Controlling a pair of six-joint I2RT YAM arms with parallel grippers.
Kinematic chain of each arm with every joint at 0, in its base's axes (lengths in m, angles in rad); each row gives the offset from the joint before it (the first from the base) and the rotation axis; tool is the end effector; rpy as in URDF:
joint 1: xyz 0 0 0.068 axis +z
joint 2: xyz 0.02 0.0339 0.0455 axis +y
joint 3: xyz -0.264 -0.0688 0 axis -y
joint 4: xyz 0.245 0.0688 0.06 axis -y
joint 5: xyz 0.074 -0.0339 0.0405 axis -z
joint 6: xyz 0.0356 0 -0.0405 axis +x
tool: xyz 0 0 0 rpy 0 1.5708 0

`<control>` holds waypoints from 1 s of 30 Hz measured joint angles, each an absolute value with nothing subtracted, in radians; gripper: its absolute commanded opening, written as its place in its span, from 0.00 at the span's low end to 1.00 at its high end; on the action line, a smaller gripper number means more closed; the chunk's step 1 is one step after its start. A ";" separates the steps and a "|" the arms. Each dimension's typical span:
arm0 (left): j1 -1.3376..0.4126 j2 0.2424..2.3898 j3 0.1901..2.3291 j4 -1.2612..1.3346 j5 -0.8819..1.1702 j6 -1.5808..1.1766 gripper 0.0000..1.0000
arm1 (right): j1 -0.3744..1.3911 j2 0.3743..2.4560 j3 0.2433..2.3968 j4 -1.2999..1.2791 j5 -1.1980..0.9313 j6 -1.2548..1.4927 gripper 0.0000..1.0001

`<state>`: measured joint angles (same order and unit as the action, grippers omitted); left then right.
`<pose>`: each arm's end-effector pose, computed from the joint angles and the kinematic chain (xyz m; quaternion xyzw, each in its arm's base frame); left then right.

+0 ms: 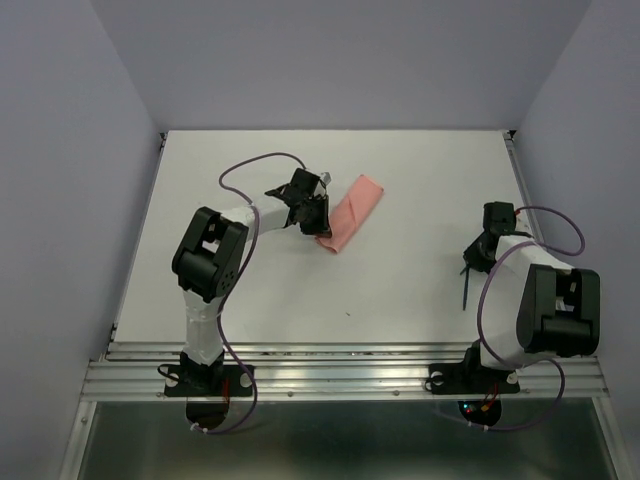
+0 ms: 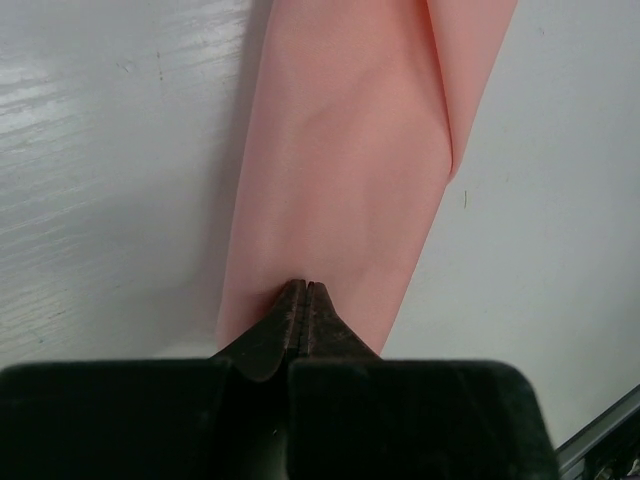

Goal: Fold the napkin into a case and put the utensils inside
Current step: Move the smaller rectangle folded napkin to the center of the board, then pick up the spoon from the center of the board, then move the spoon to the center of the board.

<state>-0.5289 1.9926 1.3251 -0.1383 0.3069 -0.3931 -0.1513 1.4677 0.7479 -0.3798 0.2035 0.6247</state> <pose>0.3679 -0.2275 0.1720 0.1191 0.9109 -0.2911 0.2673 0.2619 -0.0472 0.1627 0.3879 0.8865 -0.0416 0.2489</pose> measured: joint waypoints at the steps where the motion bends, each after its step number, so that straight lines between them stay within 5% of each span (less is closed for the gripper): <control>1: -0.529 1.993 1.330 -0.141 0.304 -0.391 0.00 | -0.151 1.467 0.747 -0.377 0.201 0.625 0.07; 4: -0.529 1.992 1.342 -0.157 0.296 -0.385 0.00 | -0.151 1.452 0.736 -0.377 0.200 0.625 0.01; 21: -0.513 1.908 1.493 -0.269 0.288 -0.348 0.04 | -0.132 1.314 0.810 -0.426 0.099 0.530 0.01; 30: -0.393 1.794 1.493 -0.306 0.269 -0.348 0.07 | 0.230 1.303 0.882 -0.449 -0.034 0.476 0.01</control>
<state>-0.3931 1.7935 1.4925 -0.3061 0.2691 -0.3485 0.2302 1.3025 0.8818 -0.4488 -0.0338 0.4759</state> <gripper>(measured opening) 0.059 0.072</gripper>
